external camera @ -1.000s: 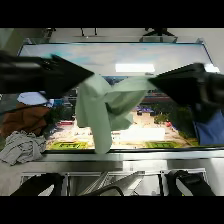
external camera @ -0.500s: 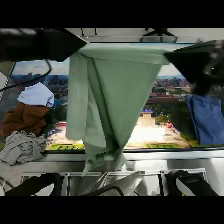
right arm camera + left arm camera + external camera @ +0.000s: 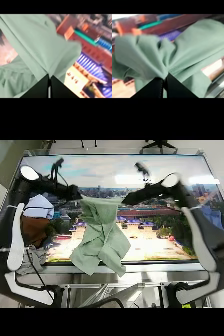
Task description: Fold the shirts.
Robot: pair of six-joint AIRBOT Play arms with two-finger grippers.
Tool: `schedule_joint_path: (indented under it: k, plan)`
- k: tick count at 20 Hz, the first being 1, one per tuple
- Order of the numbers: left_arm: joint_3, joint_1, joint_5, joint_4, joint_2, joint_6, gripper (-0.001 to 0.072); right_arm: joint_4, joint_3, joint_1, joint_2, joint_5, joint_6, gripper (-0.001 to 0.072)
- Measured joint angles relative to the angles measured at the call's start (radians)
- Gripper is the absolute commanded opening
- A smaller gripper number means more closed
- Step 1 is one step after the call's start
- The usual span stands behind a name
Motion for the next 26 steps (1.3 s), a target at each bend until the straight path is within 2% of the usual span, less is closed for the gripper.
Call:
schedule_joint_path:
  k: [1,2,6,11,12,13,14,18,21,23,24,25,26]
  plan:
    - [-0.002,0.024,-0.003,0.02,-0.035,0.016,0.0366,-0.014,0.0,0.008,-0.044,-0.004,0.0,0.033]
    - [0.004,0.05,-0.018,0.017,-0.072,0.024,0.07,-0.006,0.0,0.011,-0.08,-0.018,0.003,0.0379]
    - [0.092,0.121,-0.095,0.0,-0.167,0.045,0.0703,0.026,0.005,-0.03,-0.105,0.0,0.05,0.037]
    - [0.099,0.185,-0.166,-0.002,-0.198,0.052,0.0702,0.033,-0.075,-0.131,-0.006,0.178,0.119,0.0365]
    - [0.072,0.193,-0.184,0.001,-0.2,0.052,0.0701,0.034,-0.121,-0.141,0.022,0.207,0.131,0.0365]
    - [0.038,0.195,-0.207,-0.001,-0.2,0.053,0.061,0.034,-0.178,-0.147,0.052,0.232,0.136,0.0365]
    - [-0.005,0.195,-0.23,-0.002,-0.198,0.055,0.0575,0.036,-0.251,-0.152,0.089,0.245,0.141,0.0365]
    - [-0.233,0.169,-0.283,-0.002,-0.118,0.087,0.0575,0.037,-0.586,-0.161,0.26,0.244,0.148,0.0366]
    - [-0.424,0.14,-0.267,0.011,-0.006,0.104,0.0576,0.045,-0.814,-0.125,0.381,0.18,0.097,0.0367]
    - [-0.55,0.119,-0.228,0.031,0.074,0.11,0.0576,0.077,-0.922,-0.072,0.426,0.122,0.042,0.0403]
    - [-0.613,0.107,-0.203,0.039,0.114,0.113,0.0575,0.098,-0.958,-0.04,0.435,0.101,0.015,0.0502]
    - [-0.671,0.095,-0.174,0.045,0.15,0.113,0.0576,0.126,-0.986,0.0,0.438,0.077,-0.013,0.0543]
    - [-0.722,0.08,-0.147,0.046,0.181,0.114,0.0576,0.14,-1.006,0.038,0.436,0.05,-0.029,0.0541]
